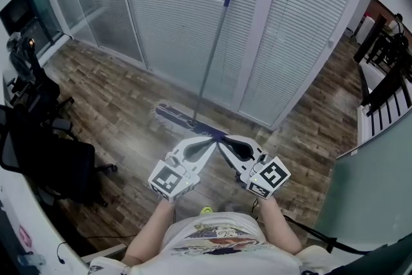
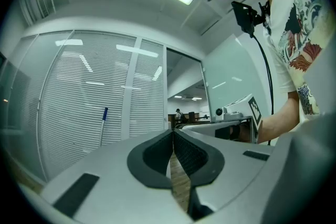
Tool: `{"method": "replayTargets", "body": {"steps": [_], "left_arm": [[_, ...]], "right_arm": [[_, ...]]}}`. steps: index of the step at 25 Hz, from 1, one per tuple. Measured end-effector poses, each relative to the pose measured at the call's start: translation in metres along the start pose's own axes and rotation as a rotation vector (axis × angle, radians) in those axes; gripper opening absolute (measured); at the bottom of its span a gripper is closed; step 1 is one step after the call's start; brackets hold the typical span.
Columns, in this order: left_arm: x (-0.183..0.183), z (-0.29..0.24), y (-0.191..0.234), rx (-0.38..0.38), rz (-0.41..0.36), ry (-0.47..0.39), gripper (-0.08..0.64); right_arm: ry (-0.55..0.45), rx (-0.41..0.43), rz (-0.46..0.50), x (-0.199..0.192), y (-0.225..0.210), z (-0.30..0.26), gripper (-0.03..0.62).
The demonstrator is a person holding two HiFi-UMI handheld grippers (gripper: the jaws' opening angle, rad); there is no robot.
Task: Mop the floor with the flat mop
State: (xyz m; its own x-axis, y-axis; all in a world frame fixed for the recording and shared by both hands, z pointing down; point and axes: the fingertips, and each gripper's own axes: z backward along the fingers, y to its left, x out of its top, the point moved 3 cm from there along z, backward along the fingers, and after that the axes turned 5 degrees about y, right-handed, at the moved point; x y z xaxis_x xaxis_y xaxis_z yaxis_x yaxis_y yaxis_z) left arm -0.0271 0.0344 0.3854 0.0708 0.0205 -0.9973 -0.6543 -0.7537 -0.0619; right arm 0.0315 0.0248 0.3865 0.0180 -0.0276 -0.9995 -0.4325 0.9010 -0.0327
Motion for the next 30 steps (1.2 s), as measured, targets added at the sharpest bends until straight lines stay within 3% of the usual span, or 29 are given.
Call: {"method": "replayTargets", "body": {"steps": [11,30], "left_arm": [[-0.006,-0.039,0.041,0.018,-0.046,0.032,0.012],[-0.015,-0.214,0.173,0.108,-0.036,0.112,0.012]], "right_arm": [[0.0,-0.024,-0.013,-0.009,-0.058,-0.027,0.054],[0.007,0.071,-0.029,-0.001,-0.28,-0.09,0.054]]}}
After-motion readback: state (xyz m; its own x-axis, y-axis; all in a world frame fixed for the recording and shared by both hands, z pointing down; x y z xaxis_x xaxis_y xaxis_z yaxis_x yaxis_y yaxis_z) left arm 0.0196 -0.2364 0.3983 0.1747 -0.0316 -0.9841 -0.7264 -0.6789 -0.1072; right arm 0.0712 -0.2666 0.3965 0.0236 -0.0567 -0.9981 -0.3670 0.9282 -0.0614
